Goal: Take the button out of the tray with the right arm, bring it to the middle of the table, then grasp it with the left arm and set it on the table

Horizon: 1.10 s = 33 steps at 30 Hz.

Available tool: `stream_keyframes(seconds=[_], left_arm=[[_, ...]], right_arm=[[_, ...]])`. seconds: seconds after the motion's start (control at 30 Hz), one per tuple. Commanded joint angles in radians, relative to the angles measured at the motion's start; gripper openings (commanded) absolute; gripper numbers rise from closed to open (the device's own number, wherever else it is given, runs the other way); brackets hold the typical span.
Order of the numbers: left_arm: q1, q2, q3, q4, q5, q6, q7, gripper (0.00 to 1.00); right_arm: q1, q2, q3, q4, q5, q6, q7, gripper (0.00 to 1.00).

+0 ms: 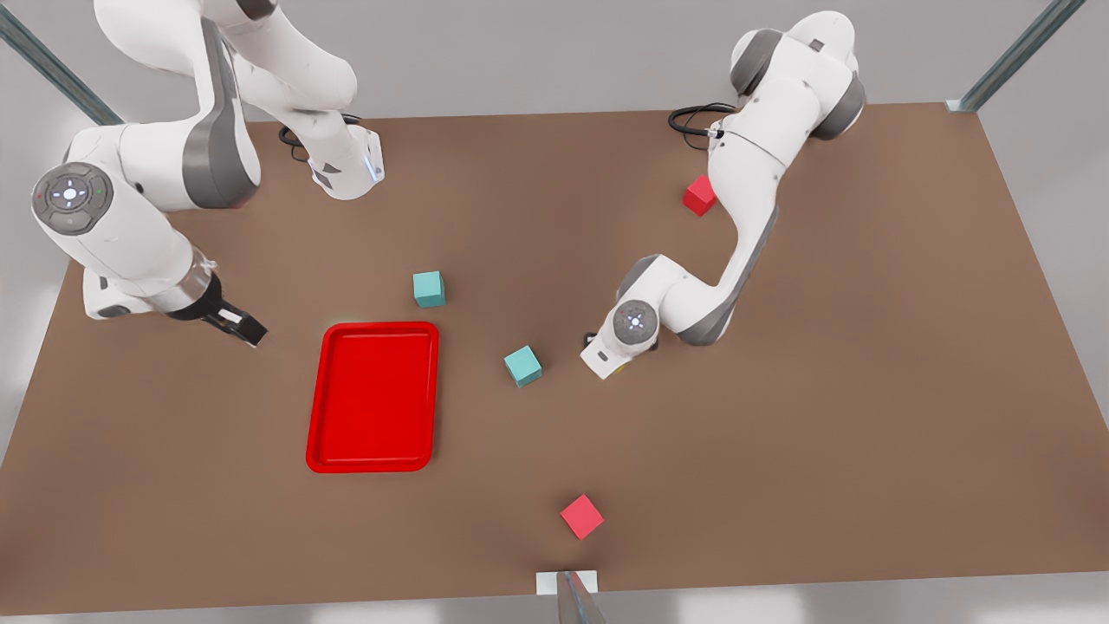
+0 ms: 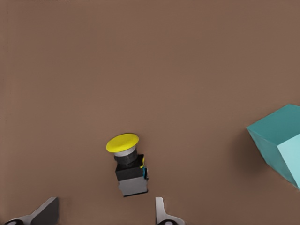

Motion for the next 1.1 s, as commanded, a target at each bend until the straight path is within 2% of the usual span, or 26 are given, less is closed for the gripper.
stream_keyframes(seconds=[0.0, 0.03, 0.2, 0.43, 0.53, 0.6, 0.7, 0.8, 0.97, 1.0, 1.07], left_arm=[[0.0, -0.026, 0.01, -0.055, 0.121, 0.181, -0.198, 1.0], [-0.002, -0.025, 0.01, -0.055, 0.116, 0.194, -0.215, 1.0], [-0.046, 0.003, 0.01, -0.072, 0.116, 0.384, -0.419, 1.0], [-0.065, 0.023, 0.012, -0.173, 0.156, 0.399, -0.436, 1.0], [-0.063, 0.046, 0.015, -0.17, 0.156, 0.402, -0.438, 1.0], [-0.062, 0.064, 0.015, -0.168, 0.155, 0.441, -0.439, 1.0], [-0.057, 0.072, 0.016, -0.161, 0.155, 0.461, -0.442, 1.0], [-0.056, 0.07, 0.016, -0.161, 0.158, 0.461, -0.439, 1.0], [-0.056, 0.046, 0.036, -0.19, 0.17, 0.448, -0.436, 1.0], [-0.056, 0.041, 0.041, -0.193, 0.171, 0.448, -0.436, 0.99], [-0.056, 0.041, 0.042, -0.199, 0.17, 0.448, -0.436, 0.81]], right_arm=[[-0.051, -0.009, -0.001, -0.005, -0.003, -0.036, -0.587, 1.0], [-0.111, -0.006, 0.0, 0.001, 0.023, -0.036, -0.594, 1.0], [-0.123, 0.006, -0.001, 0.004, 0.03, -0.036, -0.584, 1.0], [-0.144, 0.029, -0.001, 0.012, 0.017, -0.041, -0.59, 1.0], [-0.151, 0.054, -0.001, 0.055, 0.014, -0.028, -0.602, 1.0], [-0.178, 0.103, -0.001, 0.155, 0.066, 0.001, -0.605, 1.0], [-0.163, 0.101, 0.006, 0.15, 0.062, -0.001, -0.607, 1.0], [-0.048, 0.101, 0.006, 0.144, -0.059, -0.028, -0.605, 1.0], [-0.045, 0.101, 0.006, 0.144, -0.058, -0.028, -0.604, 1.0], [-0.046, 0.101, 0.006, 0.144, -0.058, -0.028, -0.605, 1.0], [-0.046, 0.101, 0.006, 0.144, -0.058, -0.028, -0.605, 1.0]])
